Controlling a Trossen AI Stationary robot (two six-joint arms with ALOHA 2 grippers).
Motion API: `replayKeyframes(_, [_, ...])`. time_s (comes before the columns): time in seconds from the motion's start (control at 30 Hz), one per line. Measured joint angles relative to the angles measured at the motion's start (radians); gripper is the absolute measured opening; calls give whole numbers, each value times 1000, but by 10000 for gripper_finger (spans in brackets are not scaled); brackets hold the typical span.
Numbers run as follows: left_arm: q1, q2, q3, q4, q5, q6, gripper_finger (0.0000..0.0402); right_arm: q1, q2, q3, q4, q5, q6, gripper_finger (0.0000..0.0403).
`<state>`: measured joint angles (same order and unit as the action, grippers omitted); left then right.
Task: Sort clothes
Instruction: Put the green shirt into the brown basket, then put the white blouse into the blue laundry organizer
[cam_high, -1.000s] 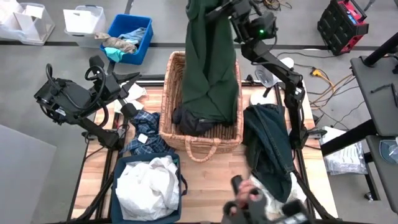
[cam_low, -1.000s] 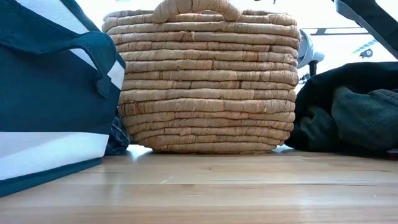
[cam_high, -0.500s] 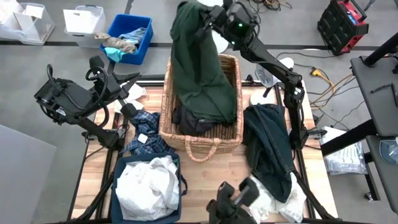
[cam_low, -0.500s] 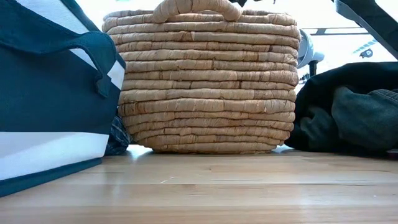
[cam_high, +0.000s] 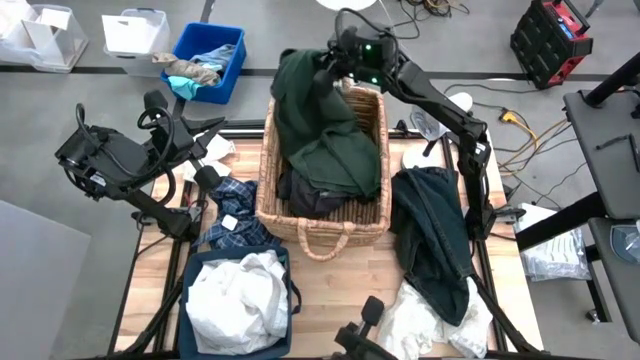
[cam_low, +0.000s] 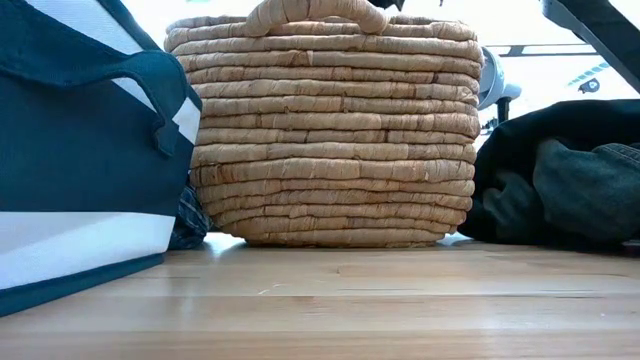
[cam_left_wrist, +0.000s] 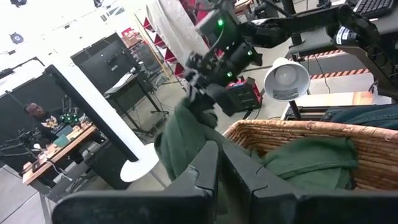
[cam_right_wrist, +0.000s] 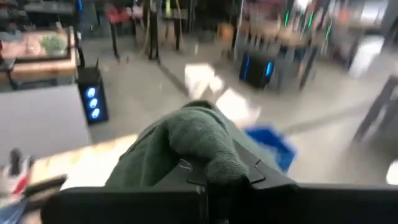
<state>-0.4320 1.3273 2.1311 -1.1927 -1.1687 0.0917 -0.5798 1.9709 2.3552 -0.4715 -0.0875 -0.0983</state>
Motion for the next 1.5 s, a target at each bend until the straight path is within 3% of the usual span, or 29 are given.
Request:
replayKeyframes(0.43, [0, 0, 0, 1, 0, 0, 0, 2, 48, -3, -446, -85, 143, 13])
replayKeyframes(0.8, [0, 0, 0, 2, 1, -5, 0, -1, 179, -4, -586, -96, 181, 19])
replayKeyframes(0.93, [0, 0, 0, -2, 1, -16, 0, 0, 196, -4, -592, -96, 188, 62])
replayKeyframes(1.07, [0, 0, -1, -37, 1, -49, 0, 1, 192, -4, -611, -96, 241, 132])
replayKeyframes(1.27, [0, 2, -8, -58, 2, -83, 0, -1, 100, 0, -624, -95, 263, 228])
replayKeyframes(1.5, [0, 15, -8, -58, 2, -76, 0, 15, -40, 1, -701, -96, 275, 276])
